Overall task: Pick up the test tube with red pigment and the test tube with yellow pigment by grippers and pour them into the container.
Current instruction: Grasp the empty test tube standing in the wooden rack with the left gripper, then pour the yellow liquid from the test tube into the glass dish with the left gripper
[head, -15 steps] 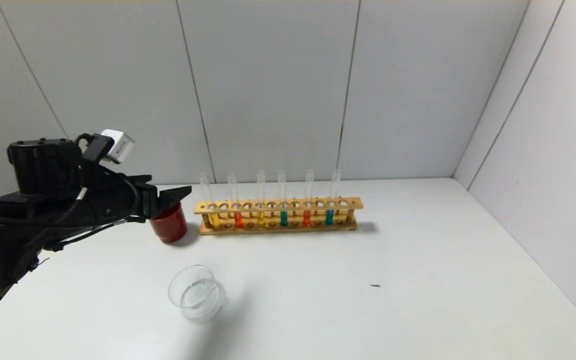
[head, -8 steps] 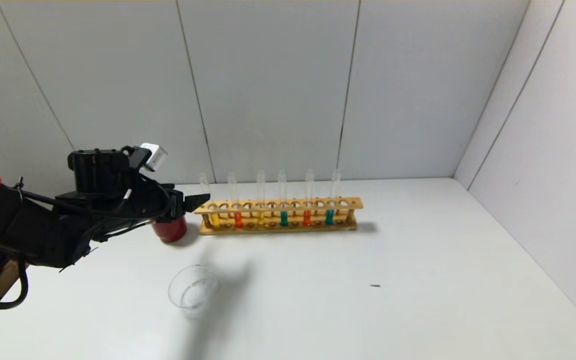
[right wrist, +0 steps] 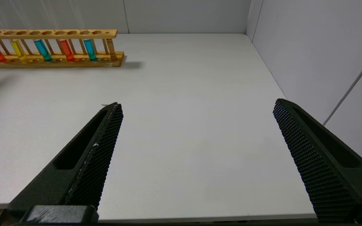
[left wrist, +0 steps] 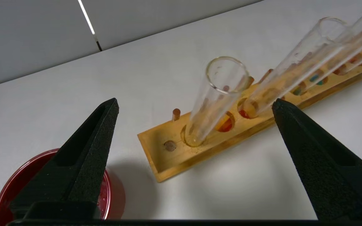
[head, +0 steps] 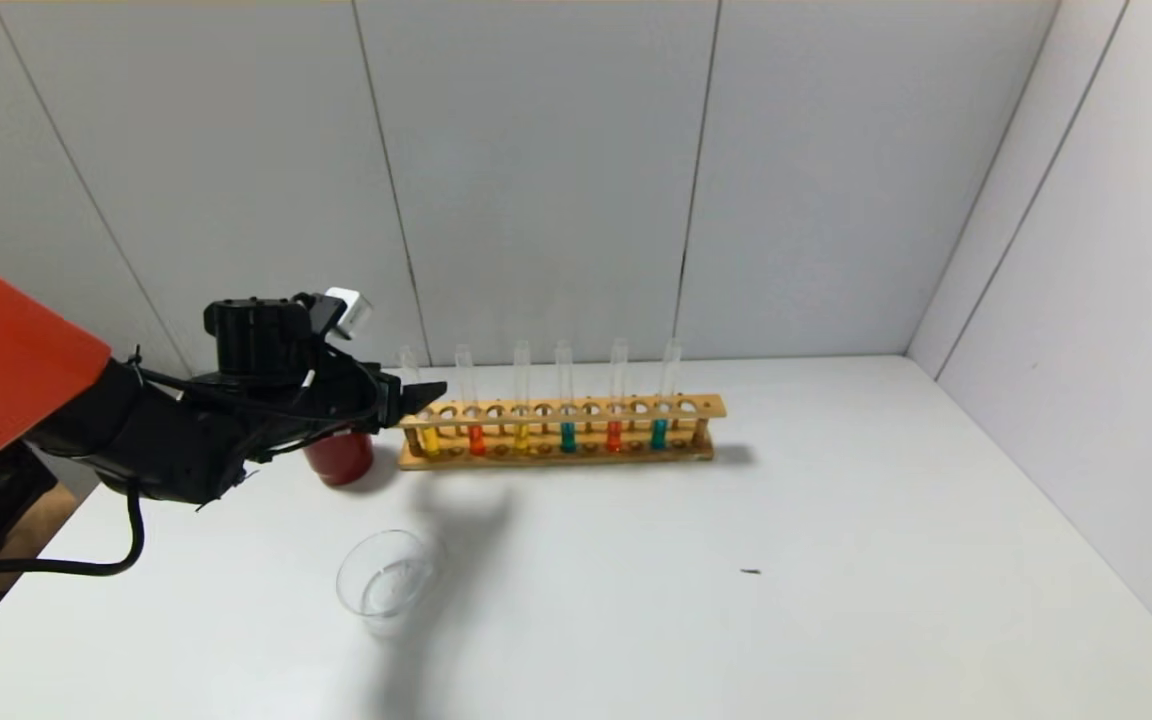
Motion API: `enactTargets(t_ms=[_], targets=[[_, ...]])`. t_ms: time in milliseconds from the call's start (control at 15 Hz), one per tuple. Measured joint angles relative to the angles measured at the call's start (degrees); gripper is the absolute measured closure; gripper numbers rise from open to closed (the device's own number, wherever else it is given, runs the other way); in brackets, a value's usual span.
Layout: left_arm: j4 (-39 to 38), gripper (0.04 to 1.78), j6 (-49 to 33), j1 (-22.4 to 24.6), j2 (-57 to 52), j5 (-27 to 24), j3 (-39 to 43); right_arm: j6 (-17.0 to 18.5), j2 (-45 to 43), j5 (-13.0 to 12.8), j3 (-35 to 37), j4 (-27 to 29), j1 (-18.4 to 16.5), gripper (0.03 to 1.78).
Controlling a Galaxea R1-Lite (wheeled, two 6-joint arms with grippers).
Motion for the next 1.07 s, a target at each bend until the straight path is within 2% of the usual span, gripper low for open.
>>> enactTargets(t_ms=[267,400,600,867,933,1067], targets=[[-0.16,0.13,0.06,-0.11,3.32,1.77,-3.19,-0.02,0.00,-0.02,0.00,0.00,0.00,0.06],[-0.20,0.26,0.06,-0.09,3.91,1.79,-3.78,0.00,0.00,0.00,0.00,0.00,0.00,0.06],[-0.22,0.64,0.02,-0.28,4.02,1.79,-4.44,0.00,0.00,0.00,0.00,0.00,0.00,0.06],[-0.02,1.34,0.17,-0.89,3.40,1.79,-4.72,0.00,0.00,0.00,0.00,0.00,0.00,0.06],[0.17,1.47,0.16,-0.98,3.23,1.79,-4.83,0.00,0.00,-0.02,0.00,0.00,0.00,0.06],[0.23,1.50,0.22,-1.07,2.96,1.77,-4.94,0.00,0.00,-0.02,0.00,0.00,0.00,0.06]])
